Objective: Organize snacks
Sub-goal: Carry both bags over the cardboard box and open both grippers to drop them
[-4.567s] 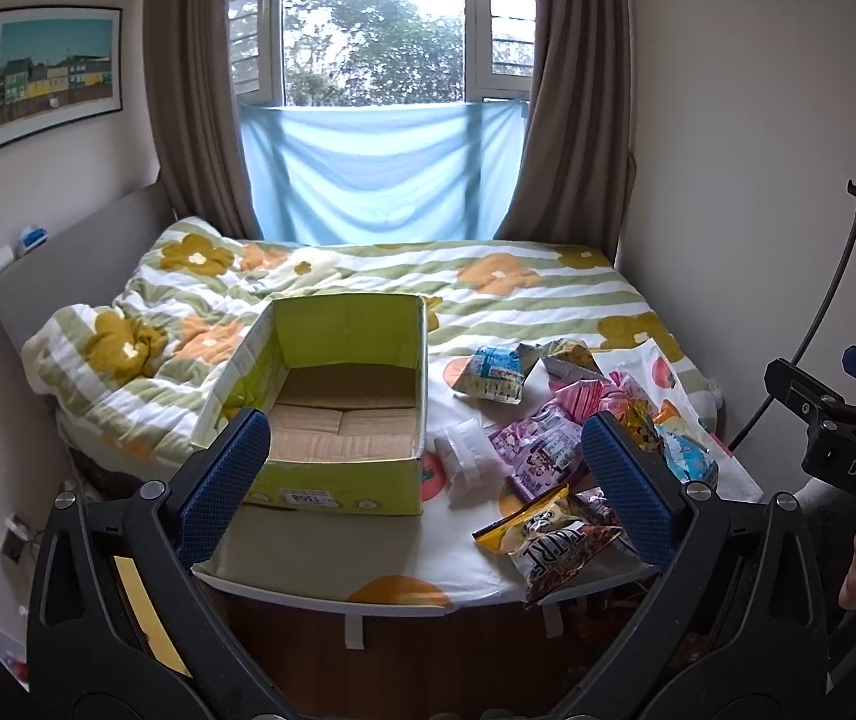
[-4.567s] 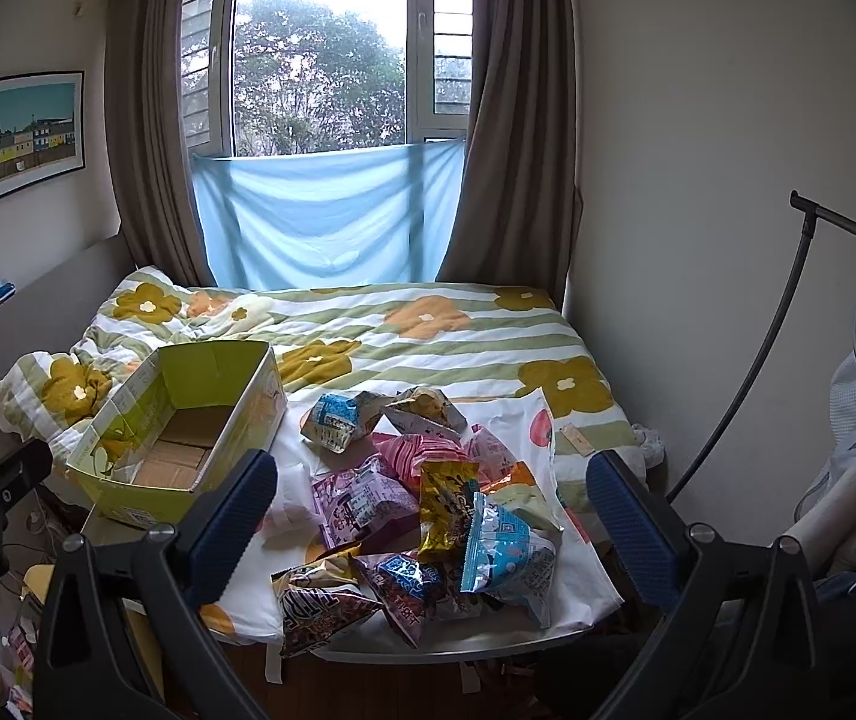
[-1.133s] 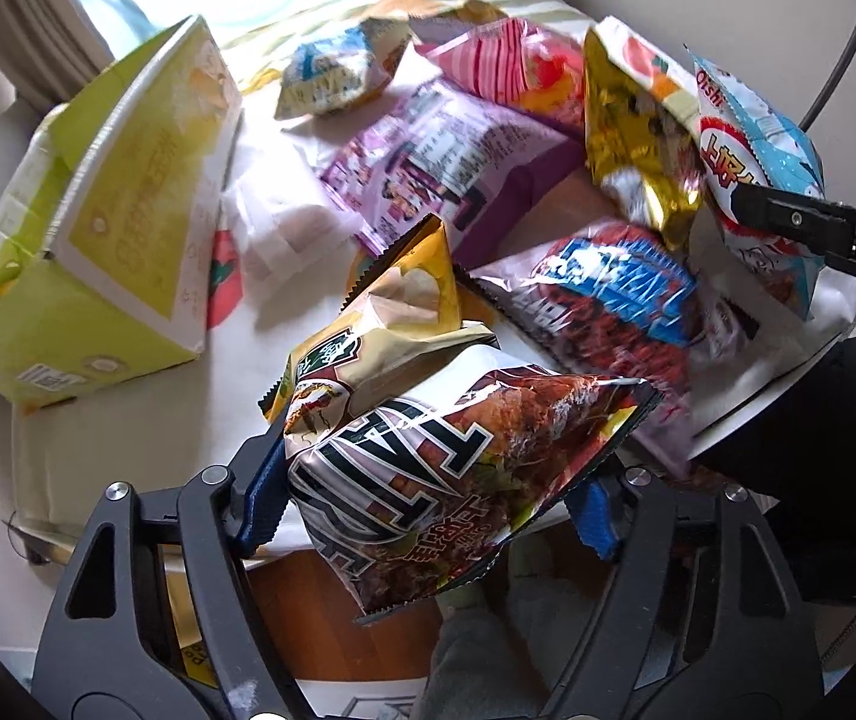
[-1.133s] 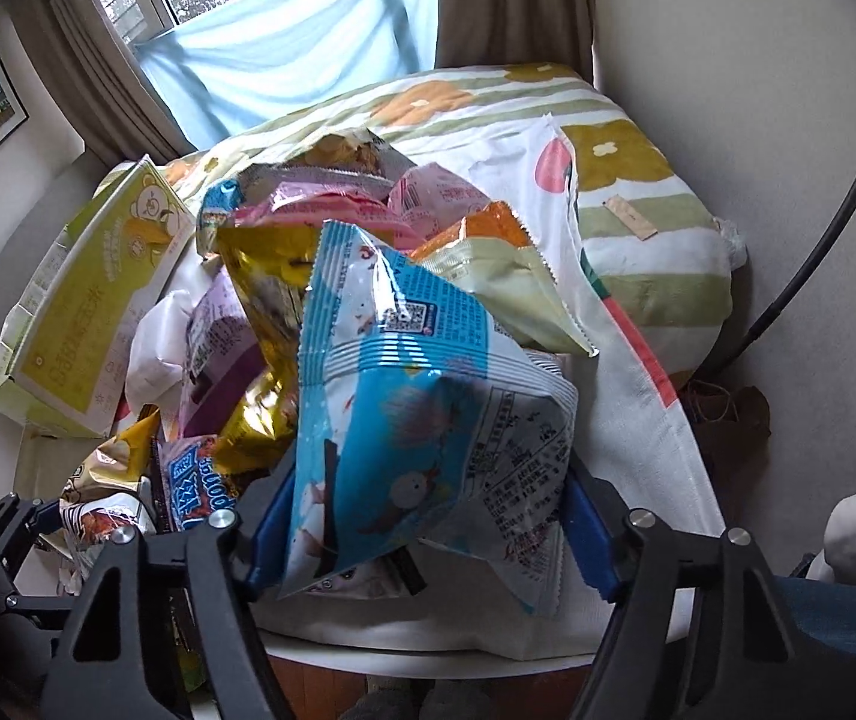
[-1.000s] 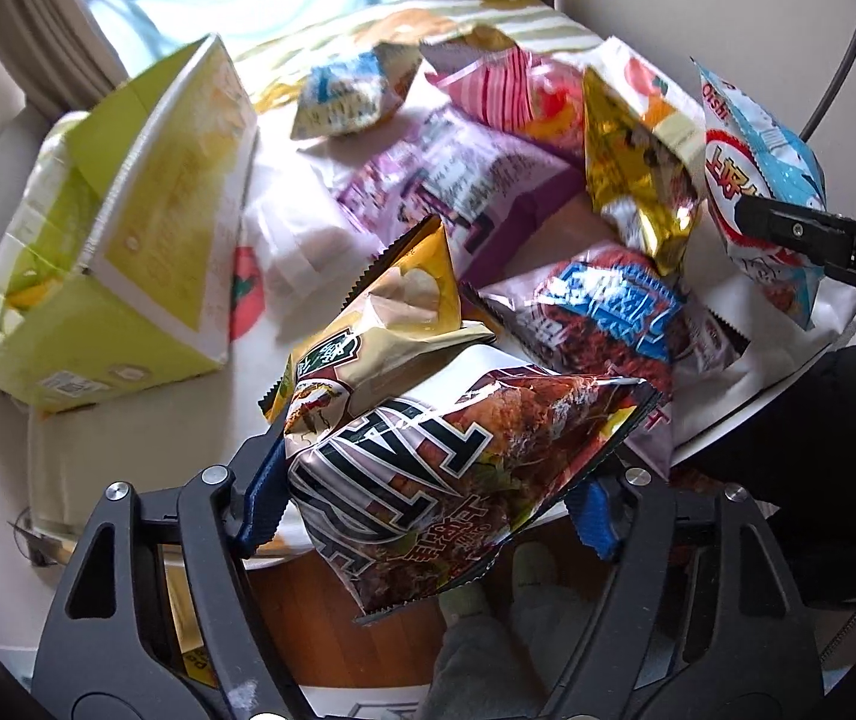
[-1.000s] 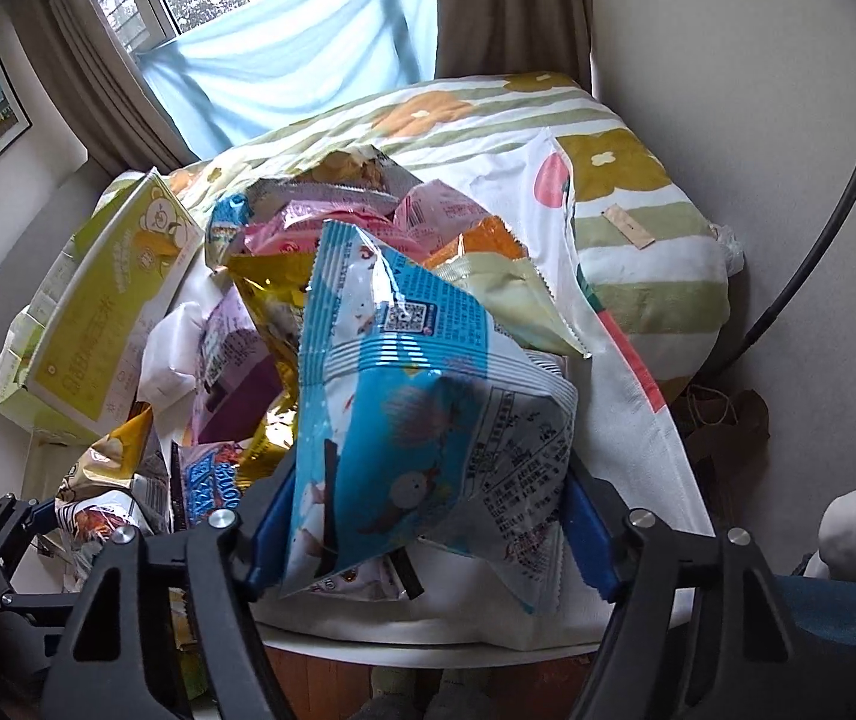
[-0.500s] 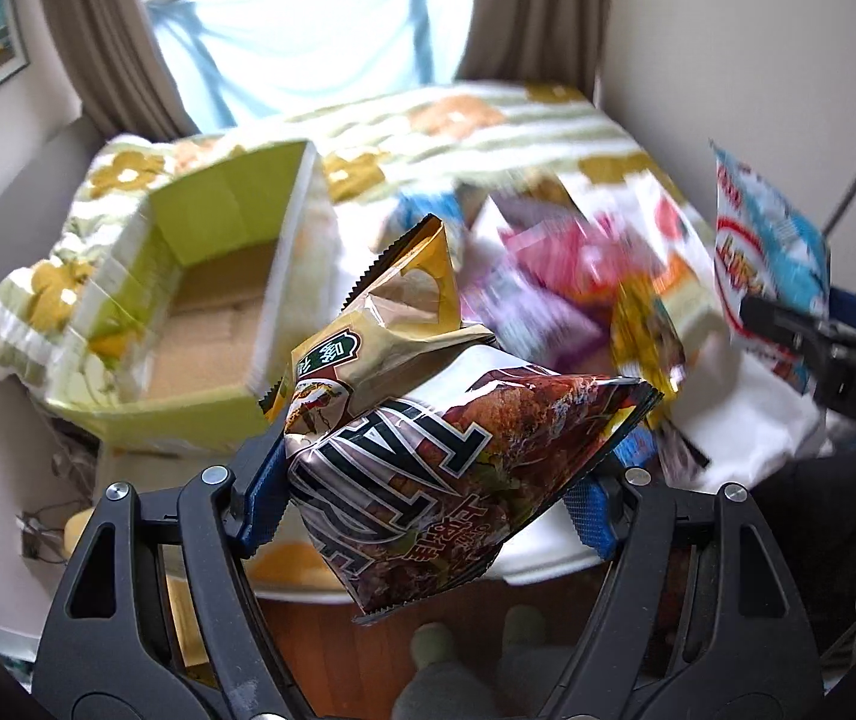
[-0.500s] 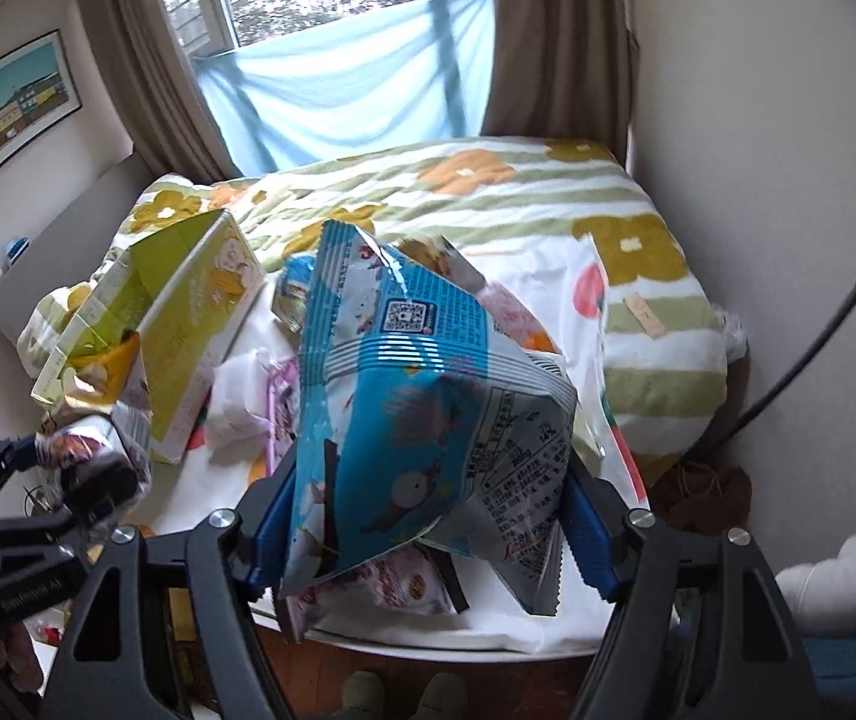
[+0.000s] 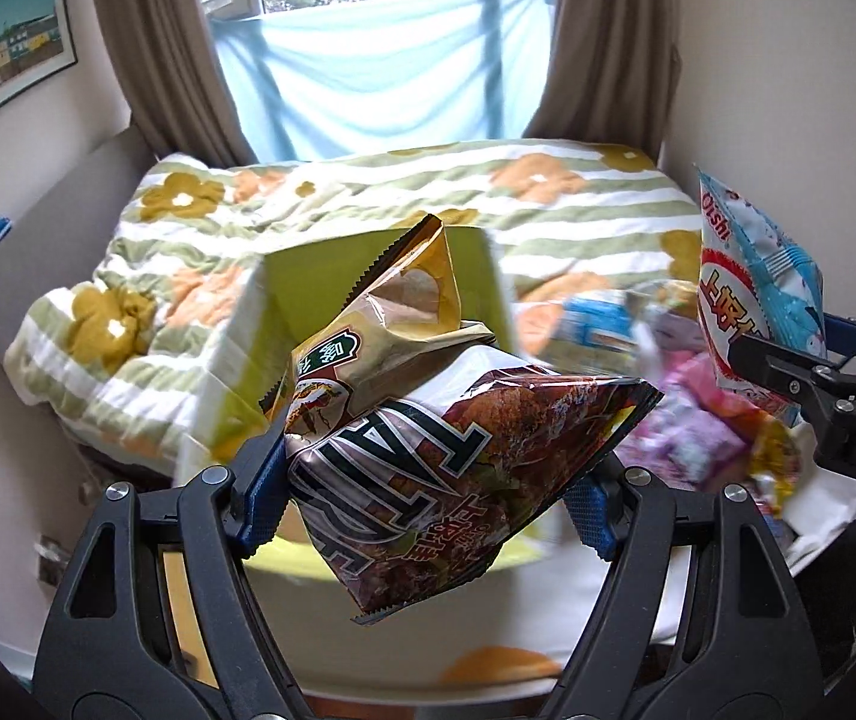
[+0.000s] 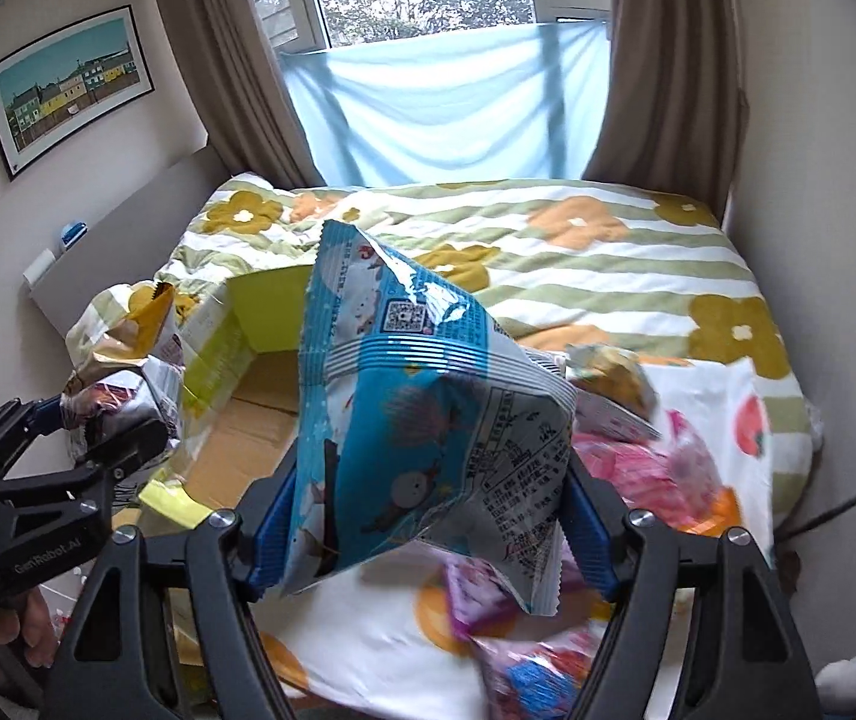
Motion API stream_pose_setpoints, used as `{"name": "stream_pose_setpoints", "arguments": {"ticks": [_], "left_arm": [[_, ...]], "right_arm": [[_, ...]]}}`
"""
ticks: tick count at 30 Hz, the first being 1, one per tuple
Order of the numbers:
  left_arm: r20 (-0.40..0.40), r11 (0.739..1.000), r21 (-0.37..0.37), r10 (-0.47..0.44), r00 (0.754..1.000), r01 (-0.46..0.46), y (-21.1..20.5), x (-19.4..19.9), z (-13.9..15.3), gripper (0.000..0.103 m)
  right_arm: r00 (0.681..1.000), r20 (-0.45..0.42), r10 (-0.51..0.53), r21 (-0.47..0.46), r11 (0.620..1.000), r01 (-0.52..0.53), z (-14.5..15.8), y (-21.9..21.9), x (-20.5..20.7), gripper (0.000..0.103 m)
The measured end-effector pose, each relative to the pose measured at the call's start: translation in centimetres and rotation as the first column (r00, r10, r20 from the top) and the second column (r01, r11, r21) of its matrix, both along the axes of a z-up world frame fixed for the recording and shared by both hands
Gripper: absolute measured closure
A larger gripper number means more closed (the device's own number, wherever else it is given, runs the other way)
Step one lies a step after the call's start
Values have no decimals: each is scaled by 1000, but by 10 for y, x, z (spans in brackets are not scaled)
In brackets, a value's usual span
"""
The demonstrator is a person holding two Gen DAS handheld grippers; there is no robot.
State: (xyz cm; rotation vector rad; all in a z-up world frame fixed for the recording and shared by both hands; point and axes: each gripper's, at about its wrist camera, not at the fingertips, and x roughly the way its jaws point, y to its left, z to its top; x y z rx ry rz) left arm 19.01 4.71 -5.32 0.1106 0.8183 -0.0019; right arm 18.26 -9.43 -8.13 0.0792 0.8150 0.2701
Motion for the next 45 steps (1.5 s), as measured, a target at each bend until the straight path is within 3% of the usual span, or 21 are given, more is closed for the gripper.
{"name": "stream_pose_setpoints", "arguments": {"ticks": [10, 19, 22, 24, 25, 32, 39, 45], "left_arm": [[-75, 996, -17, -85, 994, 84, 89, 81, -17, 30], [-133, 984, -67, -172, 976, 164, 116, 151, -47, 29], [-139, 974, -106, -212, 967, 198, 117, 162, -55, 23], [-142, 973, -107, -217, 966, 203, 117, 167, -61, 7], [-142, 974, -101, -215, 966, 202, 117, 168, -64, 5], [-179, 983, -85, -174, 968, 161, 130, 160, -71, 4], [-226, 988, -152, -76, 971, 42, 164, 145, -78, 4], [-220, 989, -150, -25, 975, -8, 173, 139, -72, 4]], "right_arm": [[999, -33, -14, 25, 1000, 14, -3, 108, 71, 32], [996, -70, -60, 18, 998, 61, -15, 145, 121, 31], [995, -80, -64, 14, 998, 65, -21, 152, 135, 31], [993, -95, -70, 10, 997, 71, -24, 152, 141, 31], [992, -105, -74, 7, 997, 76, -28, 152, 145, 31], [987, -149, -66, -16, 998, 65, -41, 155, 155, 31], [987, -161, -18, -33, 999, 13, -47, 164, 163, 31], [989, -149, 20, -33, 999, -25, -49, 177, 168, 30]]}}
